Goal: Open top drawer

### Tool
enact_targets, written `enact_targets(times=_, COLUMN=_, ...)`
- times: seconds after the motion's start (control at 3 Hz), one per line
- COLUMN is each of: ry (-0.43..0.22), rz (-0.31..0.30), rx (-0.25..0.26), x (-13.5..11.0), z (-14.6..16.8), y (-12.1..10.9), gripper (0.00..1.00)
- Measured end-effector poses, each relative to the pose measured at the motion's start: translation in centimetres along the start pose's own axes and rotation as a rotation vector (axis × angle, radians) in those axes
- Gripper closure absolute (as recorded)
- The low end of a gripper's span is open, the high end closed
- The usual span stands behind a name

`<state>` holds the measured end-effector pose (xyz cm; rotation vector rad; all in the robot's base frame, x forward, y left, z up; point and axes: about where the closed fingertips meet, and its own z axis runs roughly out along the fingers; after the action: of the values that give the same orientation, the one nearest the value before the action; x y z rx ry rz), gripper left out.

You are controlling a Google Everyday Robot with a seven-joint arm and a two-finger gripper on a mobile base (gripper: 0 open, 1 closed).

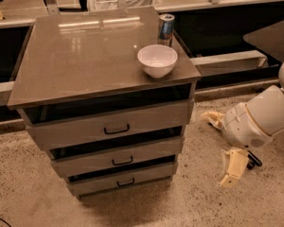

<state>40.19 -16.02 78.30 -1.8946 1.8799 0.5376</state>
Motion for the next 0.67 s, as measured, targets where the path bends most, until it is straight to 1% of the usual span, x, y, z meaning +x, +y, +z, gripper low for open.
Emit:
enact_targets(times=0.33, ry=-0.02, rz=-0.013, rx=0.027, x=-0.8, z=0.3, y=-0.3, gripper=0.0)
enact_targets(times=0.67, ry=-0.058, rz=-0.174, rx=0.113, x=-2.6, z=4.3, y=-4.0, gripper=0.0)
